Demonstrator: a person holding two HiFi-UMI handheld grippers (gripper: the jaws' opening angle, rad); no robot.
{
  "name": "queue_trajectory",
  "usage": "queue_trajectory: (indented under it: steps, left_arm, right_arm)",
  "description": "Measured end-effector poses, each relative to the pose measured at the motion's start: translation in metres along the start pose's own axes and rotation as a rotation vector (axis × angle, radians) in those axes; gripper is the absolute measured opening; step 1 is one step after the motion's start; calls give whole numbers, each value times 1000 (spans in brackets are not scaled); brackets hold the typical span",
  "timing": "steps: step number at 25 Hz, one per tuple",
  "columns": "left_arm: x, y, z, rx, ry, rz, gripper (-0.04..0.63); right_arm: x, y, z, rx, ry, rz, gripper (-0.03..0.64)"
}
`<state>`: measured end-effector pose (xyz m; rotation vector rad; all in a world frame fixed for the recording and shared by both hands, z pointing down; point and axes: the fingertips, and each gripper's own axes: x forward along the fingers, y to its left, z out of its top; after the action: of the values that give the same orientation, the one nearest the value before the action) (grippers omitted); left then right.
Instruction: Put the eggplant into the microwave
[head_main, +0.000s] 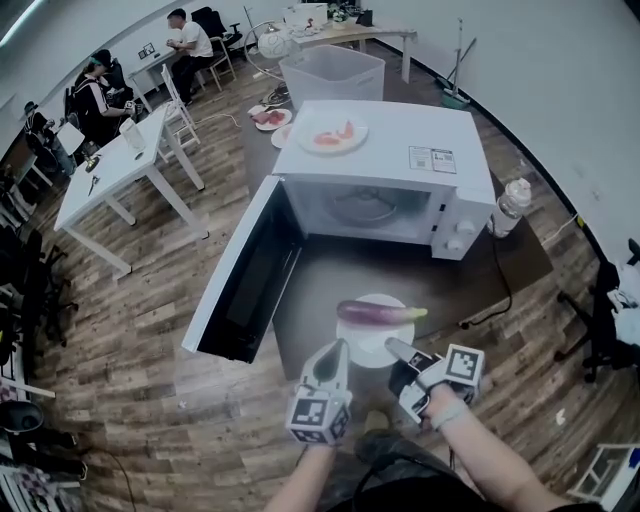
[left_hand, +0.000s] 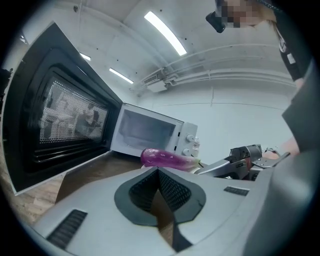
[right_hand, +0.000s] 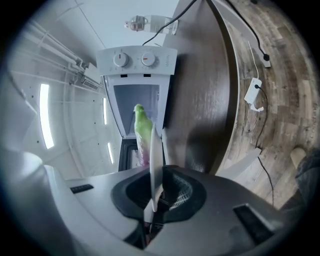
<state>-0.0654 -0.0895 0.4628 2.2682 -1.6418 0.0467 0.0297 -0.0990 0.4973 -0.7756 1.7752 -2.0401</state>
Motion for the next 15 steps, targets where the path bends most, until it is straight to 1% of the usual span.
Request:
queue_trajectory:
  steps: [3, 7, 12, 15]
  left_arm:
    - [12, 4, 0, 1, -2, 2, -6]
    - [30, 11, 4, -18, -8, 2, -6]
    - [54, 20, 5, 20, -6, -23, -6]
    - [68, 29, 13, -12, -26, -30, -6]
  right_arm:
    - [8, -3, 9, 11, -1, 6, 25]
    - [22, -6, 22, 25, -4, 15, 23]
    - [39, -6, 34, 24, -4, 27, 23]
    - [51, -5, 44, 15, -16, 43, 23]
